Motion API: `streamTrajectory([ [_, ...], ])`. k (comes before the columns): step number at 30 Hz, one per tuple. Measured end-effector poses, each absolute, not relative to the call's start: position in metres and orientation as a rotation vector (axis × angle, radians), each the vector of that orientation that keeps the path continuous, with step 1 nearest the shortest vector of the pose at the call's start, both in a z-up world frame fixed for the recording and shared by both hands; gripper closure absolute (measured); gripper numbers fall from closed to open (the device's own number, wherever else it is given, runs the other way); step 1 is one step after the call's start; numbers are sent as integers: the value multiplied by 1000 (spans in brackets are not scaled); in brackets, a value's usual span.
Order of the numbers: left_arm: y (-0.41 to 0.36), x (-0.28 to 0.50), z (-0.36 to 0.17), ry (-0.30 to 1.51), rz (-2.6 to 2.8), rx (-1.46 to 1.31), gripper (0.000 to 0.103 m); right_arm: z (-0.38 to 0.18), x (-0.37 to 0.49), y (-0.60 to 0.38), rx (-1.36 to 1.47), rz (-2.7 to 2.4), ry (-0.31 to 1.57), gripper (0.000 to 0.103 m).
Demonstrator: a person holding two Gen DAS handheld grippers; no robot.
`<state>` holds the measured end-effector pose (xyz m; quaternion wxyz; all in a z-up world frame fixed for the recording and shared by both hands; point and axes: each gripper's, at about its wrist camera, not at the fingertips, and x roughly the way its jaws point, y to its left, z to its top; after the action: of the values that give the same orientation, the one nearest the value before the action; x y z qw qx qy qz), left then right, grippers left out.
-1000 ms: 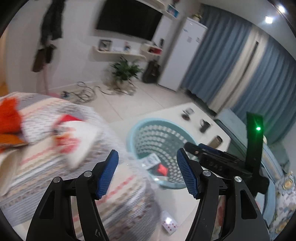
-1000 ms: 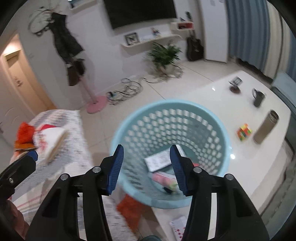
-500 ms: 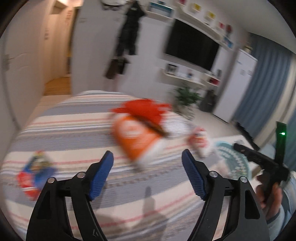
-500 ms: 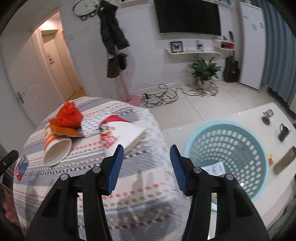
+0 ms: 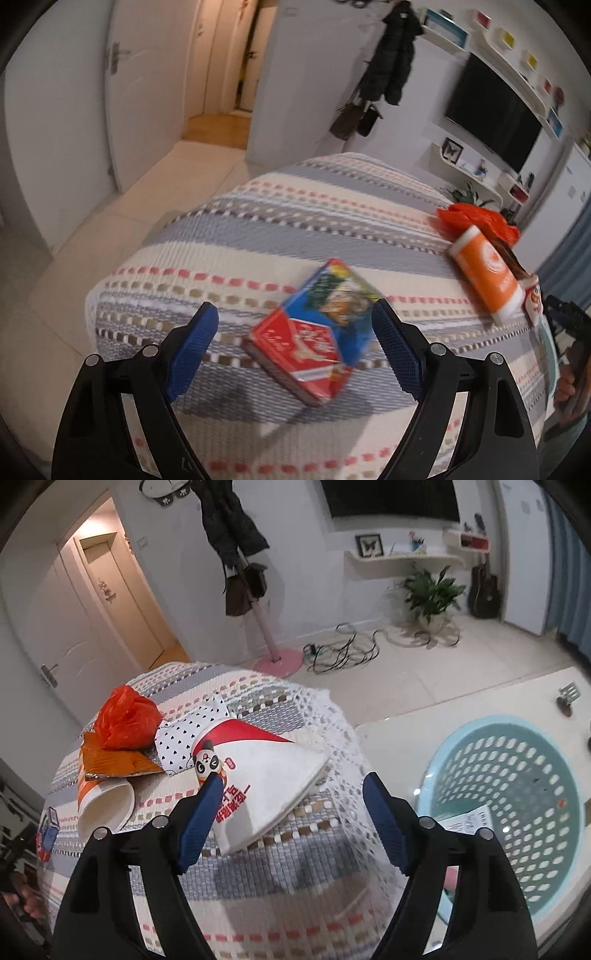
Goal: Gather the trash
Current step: 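Move the left tool to the card deck while the right tool moves to the white paper cup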
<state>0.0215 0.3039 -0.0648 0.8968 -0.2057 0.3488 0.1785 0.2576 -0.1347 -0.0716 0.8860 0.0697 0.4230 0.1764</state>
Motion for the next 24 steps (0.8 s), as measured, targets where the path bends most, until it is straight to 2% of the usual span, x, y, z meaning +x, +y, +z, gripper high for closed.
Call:
streamTrajectory([
  [2,310,26,-72,749,347,-458,20,-77,266,-131,152,389,900,29],
  [4,306,29,-71,750,348,-427,19,-81,273,-127,157,412,918,24],
  [12,266,39,-72,794,217,-363,20,-80,275,-109,133,486,916,24],
  [17,244,35,-75,802,143,-360,20,-70,262,-95,92,541,882,30],
  [24,223,50,-76,805,144,-317,21,-57,239,-68,22,615,844,49],
])
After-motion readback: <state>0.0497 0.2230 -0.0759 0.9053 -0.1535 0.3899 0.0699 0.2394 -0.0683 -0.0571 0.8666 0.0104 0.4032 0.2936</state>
